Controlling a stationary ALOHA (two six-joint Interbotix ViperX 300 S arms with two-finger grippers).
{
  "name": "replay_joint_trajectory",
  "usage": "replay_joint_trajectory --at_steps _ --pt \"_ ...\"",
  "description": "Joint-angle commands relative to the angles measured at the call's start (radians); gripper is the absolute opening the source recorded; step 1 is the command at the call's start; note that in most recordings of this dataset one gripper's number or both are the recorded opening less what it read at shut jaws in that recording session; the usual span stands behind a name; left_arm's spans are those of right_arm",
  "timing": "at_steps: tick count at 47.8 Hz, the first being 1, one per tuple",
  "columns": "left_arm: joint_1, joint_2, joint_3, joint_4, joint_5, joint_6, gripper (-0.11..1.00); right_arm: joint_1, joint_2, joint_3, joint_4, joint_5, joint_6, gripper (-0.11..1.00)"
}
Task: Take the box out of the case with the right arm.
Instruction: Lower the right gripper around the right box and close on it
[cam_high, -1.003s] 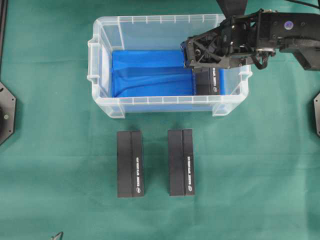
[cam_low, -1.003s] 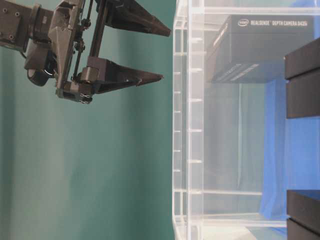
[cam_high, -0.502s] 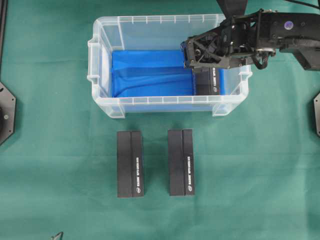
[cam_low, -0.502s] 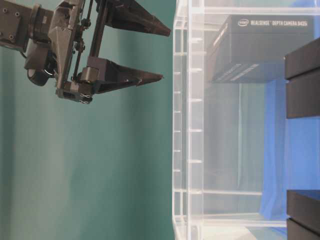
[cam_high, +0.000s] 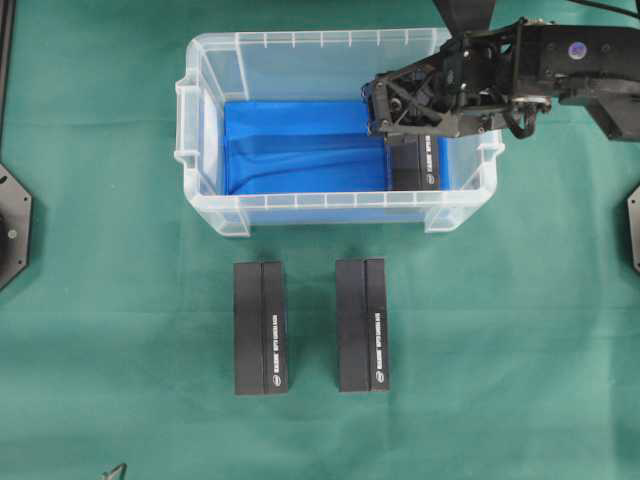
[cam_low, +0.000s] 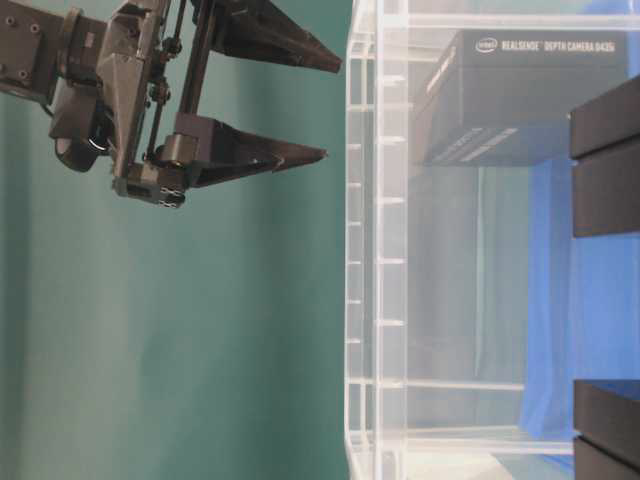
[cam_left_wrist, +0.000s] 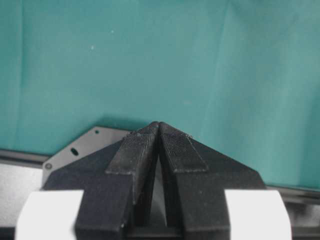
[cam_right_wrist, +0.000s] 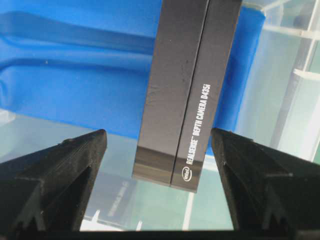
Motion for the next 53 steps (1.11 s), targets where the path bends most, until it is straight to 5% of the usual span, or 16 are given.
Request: replay_joint_trajectory --at_steps 1,38,53 --pt "0.005 0.005 -0.011 0.003 -0.006 -0.002 0.0 -0.009 -0.003 -0.014 -0.011 -0.002 0.002 0.87" --pt "0.005 0.005 -0.009 0.002 -0.006 -0.003 0.0 -0.067 0.1 0.087 -0.017 -0.133 0.025 0.87" --pt "0.005 0.005 -0.008 0.002 -0.006 -0.003 0.0 -0.069 0.144 0.11 0.025 -0.184 0.025 0.87"
